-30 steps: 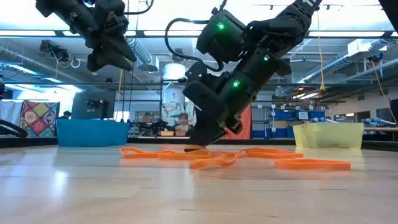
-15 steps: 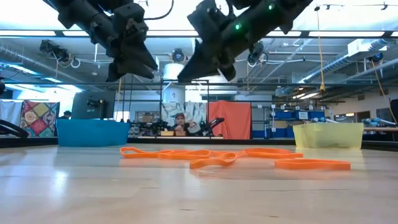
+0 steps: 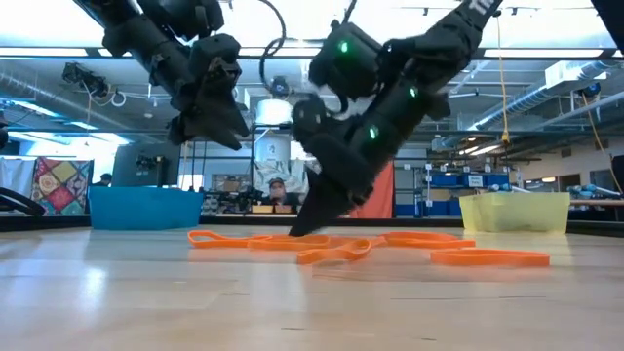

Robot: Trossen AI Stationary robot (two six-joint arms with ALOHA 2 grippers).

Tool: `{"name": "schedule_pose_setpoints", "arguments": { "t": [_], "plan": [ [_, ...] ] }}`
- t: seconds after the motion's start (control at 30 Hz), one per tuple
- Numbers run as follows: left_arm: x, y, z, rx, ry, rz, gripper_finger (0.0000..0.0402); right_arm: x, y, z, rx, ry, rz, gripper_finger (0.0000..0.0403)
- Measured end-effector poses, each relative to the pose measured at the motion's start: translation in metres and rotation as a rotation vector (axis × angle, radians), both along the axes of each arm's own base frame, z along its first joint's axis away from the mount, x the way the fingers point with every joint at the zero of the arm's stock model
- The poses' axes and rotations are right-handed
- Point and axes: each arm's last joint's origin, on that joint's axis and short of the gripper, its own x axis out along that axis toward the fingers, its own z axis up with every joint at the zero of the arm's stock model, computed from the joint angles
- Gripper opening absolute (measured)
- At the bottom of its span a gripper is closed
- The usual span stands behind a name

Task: Sort rubber bands into baskets
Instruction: Put the orange rubber band into the blue bin

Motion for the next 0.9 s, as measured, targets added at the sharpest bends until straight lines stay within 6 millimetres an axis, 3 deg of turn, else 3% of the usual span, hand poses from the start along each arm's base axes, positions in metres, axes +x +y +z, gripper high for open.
{"name": "schedule_pose_setpoints", "arguments": {
  "t": [0.13, 0.23, 0.33, 0.43, 0.53, 0.67, 0.77, 0.9],
  "plan": [
    [0.0, 0.0, -0.001, -0.031, 0.008, 0.046, 0.0157, -0.001, 0.01, -0.019, -0.044, 0.066, 0.034, 0.0164],
    [-0.002, 0.0, -0.003, -0.045, 0.029, 0.056, 0.0157, -0.002, 0.018, -0.028, -0.124, 0.097, 0.036, 0.0149],
    [-0.002, 0.0, -0.004, -0.047, 0.04, 0.057, 0.0157, -0.002, 0.022, -0.03, -0.202, 0.107, 0.046, 0.0104],
    [-0.002, 0.0, -0.004, -0.048, 0.042, 0.057, 0.0157, -0.003, 0.023, -0.029, -0.231, 0.107, 0.075, 0.003],
    [-0.002, 0.0, -0.004, -0.041, 0.042, 0.064, 0.0157, -0.003, 0.019, -0.025, -0.221, 0.104, 0.065, 0.0013],
    [0.0, 0.001, -0.002, -0.049, 0.002, 0.087, 0.0157, 0.0, 0.018, -0.008, -0.223, 0.13, 0.024, 0.0006],
    [0.005, 0.001, 0.005, -0.044, -0.083, 0.068, 0.0157, 0.0, 0.018, 0.01, -0.323, 0.177, -0.002, 0.0005],
    [0.01, 0.001, 0.01, -0.024, -0.153, 0.016, 0.0157, 0.01, 0.018, 0.055, -0.439, 0.081, -0.007, 0.0003]
  ]
}}
